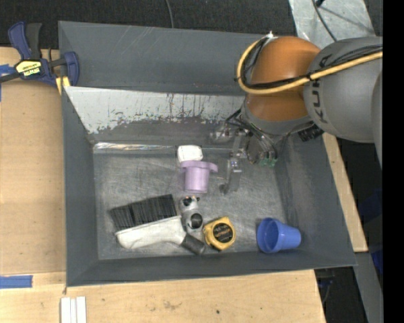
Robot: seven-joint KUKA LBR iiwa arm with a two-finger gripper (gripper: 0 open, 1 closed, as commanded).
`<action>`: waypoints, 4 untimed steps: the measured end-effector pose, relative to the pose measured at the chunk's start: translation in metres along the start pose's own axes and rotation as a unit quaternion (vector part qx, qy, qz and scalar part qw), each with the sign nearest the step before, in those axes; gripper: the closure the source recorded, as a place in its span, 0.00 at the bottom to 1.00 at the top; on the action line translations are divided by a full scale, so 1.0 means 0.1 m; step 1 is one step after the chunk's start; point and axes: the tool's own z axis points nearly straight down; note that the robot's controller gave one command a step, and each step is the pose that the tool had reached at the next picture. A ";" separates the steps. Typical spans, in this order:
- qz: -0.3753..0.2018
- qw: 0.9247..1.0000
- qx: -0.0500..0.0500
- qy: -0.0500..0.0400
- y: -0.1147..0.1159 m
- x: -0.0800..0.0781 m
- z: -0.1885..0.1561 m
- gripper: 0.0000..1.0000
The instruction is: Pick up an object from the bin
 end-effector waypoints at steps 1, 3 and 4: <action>-0.007 1.000 0.000 -0.010 -0.03 -0.14 0.57 1.00; -0.013 1.000 0.000 0.003 0.01 -0.10 0.08 1.00; -0.015 1.000 0.000 -0.002 0.02 -0.13 -0.47 1.00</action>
Offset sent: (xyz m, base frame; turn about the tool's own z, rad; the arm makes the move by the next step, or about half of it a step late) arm 0.0000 0.0000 0.0000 0.0000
